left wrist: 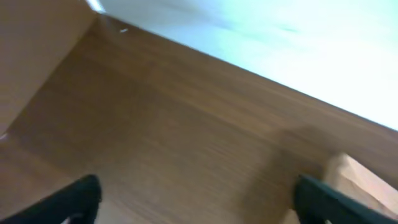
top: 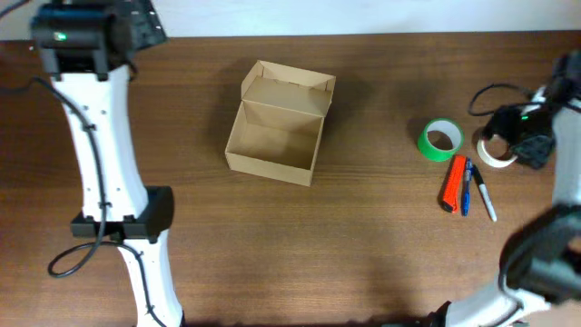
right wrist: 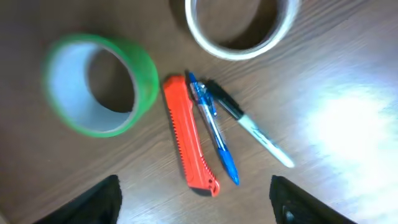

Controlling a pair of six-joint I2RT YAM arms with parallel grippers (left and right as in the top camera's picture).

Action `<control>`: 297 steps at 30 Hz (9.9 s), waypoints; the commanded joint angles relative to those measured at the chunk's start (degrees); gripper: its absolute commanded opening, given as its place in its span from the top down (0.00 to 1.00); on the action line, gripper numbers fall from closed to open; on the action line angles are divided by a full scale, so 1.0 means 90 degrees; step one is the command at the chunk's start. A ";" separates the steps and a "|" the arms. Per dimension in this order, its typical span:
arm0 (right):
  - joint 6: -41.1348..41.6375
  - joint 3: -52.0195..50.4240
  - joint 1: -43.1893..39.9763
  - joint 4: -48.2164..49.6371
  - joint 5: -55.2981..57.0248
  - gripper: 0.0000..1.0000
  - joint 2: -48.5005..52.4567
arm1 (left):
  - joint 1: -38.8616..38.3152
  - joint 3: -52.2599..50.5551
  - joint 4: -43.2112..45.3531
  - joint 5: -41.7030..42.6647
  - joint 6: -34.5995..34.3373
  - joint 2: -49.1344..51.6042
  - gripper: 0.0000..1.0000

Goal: Pack container
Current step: 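Retract the left arm and reach the right gripper to the green tape, then grasp the green tape roll with the right gripper and lower it into the box, then release the green tape and withdraw the right gripper, then grasp the white masking tape roll with the right gripper, then carry the white tape into the box and place it on the green tape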

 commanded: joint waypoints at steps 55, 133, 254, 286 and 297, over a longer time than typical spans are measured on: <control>-0.0102 0.2380 0.1491 -0.0515 0.0075 0.96 0.0996 | 0.0945 -0.0335 -0.0019 -0.0090 0.0061 -0.0085 0.00; -0.1183 0.4765 0.6212 -0.0168 0.1192 0.65 0.3011 | 0.0945 -0.0335 -0.0022 -0.0090 0.0061 -0.0085 0.00; -0.0838 0.2414 0.6118 0.1464 0.0461 0.96 0.1001 | 0.0945 -0.0335 -0.0022 -0.0090 0.0061 -0.0085 0.00; -0.0816 0.2409 0.6297 0.1904 0.0114 0.97 0.2504 | 0.0945 -0.0335 -0.0022 -0.0090 0.0061 -0.0085 0.00; -0.0787 0.2409 0.6297 0.2176 0.0117 0.88 0.2756 | 0.0945 -0.0335 -0.0019 -0.0090 0.0061 -0.0085 0.00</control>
